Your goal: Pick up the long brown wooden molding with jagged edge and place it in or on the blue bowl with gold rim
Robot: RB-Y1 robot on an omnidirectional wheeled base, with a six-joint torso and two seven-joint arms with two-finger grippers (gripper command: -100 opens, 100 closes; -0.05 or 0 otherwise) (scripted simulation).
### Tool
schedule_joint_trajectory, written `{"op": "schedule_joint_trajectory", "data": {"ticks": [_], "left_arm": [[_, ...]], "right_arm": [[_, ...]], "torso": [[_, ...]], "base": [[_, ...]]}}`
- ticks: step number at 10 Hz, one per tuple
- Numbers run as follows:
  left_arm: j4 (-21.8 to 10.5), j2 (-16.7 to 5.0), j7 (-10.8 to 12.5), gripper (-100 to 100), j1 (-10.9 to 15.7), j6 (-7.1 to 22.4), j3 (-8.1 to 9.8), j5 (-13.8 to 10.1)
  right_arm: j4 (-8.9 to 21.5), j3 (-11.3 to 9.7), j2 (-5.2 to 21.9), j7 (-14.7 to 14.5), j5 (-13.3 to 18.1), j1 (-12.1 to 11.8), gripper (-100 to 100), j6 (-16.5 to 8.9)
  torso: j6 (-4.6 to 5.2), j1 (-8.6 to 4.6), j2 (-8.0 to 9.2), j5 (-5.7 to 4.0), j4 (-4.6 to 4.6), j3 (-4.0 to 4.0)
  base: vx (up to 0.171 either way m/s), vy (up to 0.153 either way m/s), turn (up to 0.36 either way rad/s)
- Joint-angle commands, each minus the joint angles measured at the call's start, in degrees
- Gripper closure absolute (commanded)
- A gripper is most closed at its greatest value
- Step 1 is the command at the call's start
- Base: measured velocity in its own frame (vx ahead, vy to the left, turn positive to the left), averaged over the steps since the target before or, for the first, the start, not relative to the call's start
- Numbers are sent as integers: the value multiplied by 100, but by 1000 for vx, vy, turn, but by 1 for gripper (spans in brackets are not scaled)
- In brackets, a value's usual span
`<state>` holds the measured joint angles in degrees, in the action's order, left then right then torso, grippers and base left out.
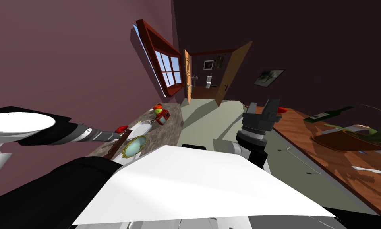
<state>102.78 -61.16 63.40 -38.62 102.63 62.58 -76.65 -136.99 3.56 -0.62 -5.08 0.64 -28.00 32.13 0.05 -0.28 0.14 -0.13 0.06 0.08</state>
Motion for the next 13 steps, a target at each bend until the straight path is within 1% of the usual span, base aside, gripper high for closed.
{"op": "schedule_joint_trajectory", "data": {"ticks": [1,3,4,5,8,9,10,13], "left_arm": [[95,-90,104,100,-62,226,94,-158],[182,-160,192,100,-115,565,167,-290],[182,-160,192,100,-115,611,167,-290],[212,-184,221,100,-134,841,192,-335],[240,-207,250,100,-151,1215,217,-379],[236,-193,238,100,-154,1117,222,-369],[238,-192,238,-100,-156,1146,220,-370],[238,-192,238,-100,-156,1144,221,-370]], "right_arm": [[0,0,0,0,0,0,0,0],[0,0,0,0,0,0,0,0],[0,0,0,0,0,0,0,0],[0,0,0,0,0,0,0,0],[0,0,0,0,0,0,0,0],[0,0,0,0,0,0,0,0],[0,0,0,0,0,0,0,0],[0,0,0,0,0,0,0,0]], "torso": [[0,0,0,0,0,0],[-1,5,-2,2,-2,-2],[1,10,-1,4,-3,-2],[1,16,-1,6,-3,-2],[2,24,-1,8,-5,-3],[3,26,-2,10,-6,-4],[5,28,-4,10,-6,-5],[5,30,-7,10,-7,-7]], "base": [[6,-34,5],[5,-29,5],[2,-15,2],[1,-12,0],[1,-6,2],[0,0,0],[0,0,0],[0,0,0]]}}
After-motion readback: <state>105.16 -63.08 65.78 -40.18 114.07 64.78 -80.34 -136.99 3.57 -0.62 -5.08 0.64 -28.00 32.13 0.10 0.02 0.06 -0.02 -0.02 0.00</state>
